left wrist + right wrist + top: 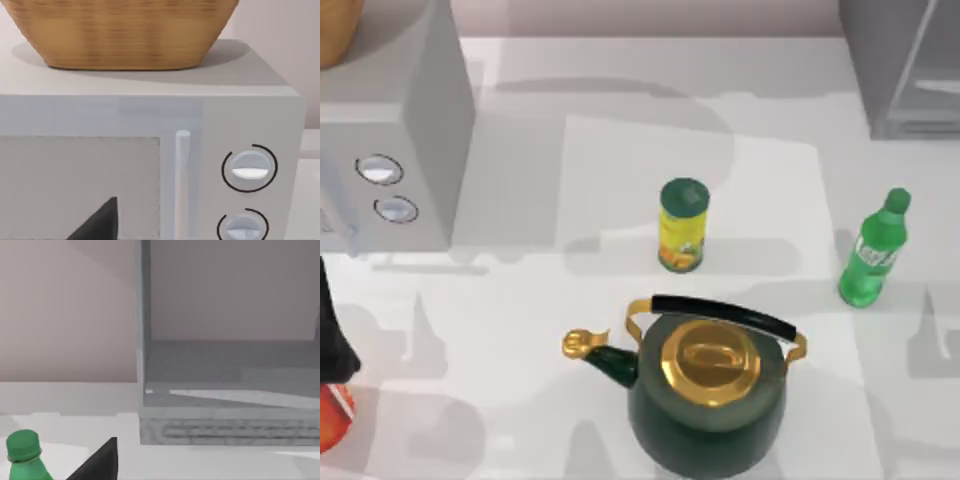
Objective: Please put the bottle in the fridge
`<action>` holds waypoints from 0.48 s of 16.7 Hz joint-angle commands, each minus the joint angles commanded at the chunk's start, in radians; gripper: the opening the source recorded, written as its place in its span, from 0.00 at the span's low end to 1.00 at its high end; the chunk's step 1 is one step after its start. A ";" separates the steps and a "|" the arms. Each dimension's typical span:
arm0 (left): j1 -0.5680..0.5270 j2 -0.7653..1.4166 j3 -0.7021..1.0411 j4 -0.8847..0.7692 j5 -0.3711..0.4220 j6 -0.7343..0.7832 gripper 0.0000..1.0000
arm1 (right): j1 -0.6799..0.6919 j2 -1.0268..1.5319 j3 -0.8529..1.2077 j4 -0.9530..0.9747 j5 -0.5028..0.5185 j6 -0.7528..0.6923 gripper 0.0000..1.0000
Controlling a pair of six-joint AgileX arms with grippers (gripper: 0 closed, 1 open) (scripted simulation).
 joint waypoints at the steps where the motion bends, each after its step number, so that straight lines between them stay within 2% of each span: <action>1: 0.000 0.000 0.000 0.000 0.000 0.000 1.00 | 0.003 -0.008 0.021 0.001 -0.002 0.000 1.00; 4: 0.000 0.000 0.000 0.000 0.000 0.000 1.00 | 0.002 0.026 0.042 0.008 -0.034 -0.017 1.00; 8: 0.000 0.000 0.000 0.000 0.000 0.000 1.00 | 0.002 0.219 0.127 0.041 -0.180 -0.067 1.00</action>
